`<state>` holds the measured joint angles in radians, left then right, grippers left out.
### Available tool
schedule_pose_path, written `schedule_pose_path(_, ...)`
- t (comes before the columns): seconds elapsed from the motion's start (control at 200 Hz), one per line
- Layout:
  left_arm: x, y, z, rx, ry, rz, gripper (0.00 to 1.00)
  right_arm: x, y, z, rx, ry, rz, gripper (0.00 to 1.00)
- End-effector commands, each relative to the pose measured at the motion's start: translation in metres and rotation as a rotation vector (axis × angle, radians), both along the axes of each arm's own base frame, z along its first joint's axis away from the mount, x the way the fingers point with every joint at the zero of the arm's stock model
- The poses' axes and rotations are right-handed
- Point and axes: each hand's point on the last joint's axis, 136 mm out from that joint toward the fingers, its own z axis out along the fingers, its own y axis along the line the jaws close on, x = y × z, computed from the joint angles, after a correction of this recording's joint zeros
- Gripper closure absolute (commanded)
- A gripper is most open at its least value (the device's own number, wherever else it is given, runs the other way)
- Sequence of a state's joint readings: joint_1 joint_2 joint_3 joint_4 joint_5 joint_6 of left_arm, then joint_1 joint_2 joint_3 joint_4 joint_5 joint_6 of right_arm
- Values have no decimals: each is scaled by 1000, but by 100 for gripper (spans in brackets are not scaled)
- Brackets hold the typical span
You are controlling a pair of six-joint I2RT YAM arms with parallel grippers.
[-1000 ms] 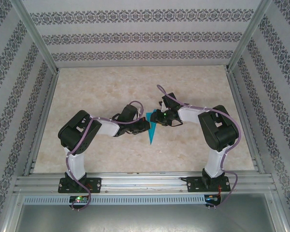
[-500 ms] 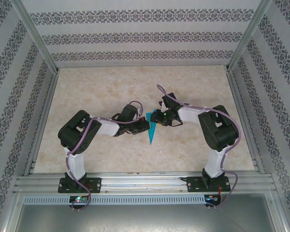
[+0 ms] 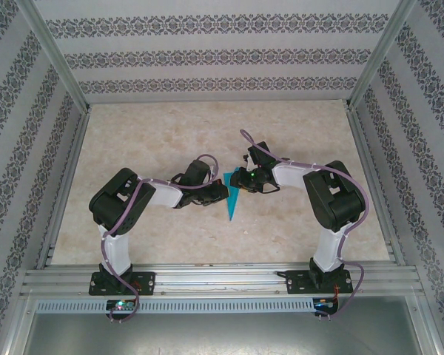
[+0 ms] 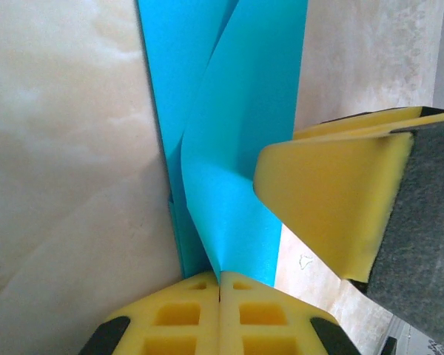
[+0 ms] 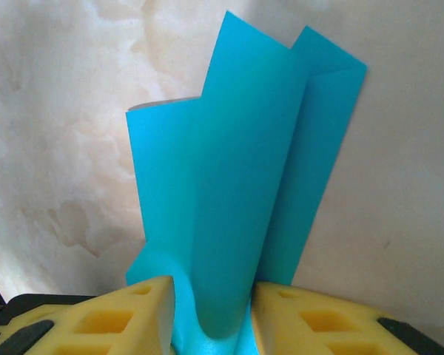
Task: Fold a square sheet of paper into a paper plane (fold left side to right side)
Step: Fold the wing for the fifth time at the center of the table.
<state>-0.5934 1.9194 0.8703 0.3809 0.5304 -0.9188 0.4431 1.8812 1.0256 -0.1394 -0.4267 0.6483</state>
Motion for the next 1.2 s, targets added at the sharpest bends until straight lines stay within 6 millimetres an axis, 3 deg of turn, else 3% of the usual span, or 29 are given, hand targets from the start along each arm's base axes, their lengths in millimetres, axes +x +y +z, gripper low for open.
schedule_pose_path(0.0,-1,10,-21,62,34,8,100,-29,-7,-49,-104,110,25,61)
schedule_pose_path(0.465,-10,20,-52,151,143,29,100,-14,-7,-11,-14,18,0,60)
schedule_pose_path(1.059,-11,26,-60,192,175,49,100,-12,-25,20,-2,-35,-21,55)
schedule_pose_path(1.194,-12,24,-59,183,174,38,100,-9,-29,28,0,-52,-28,59)
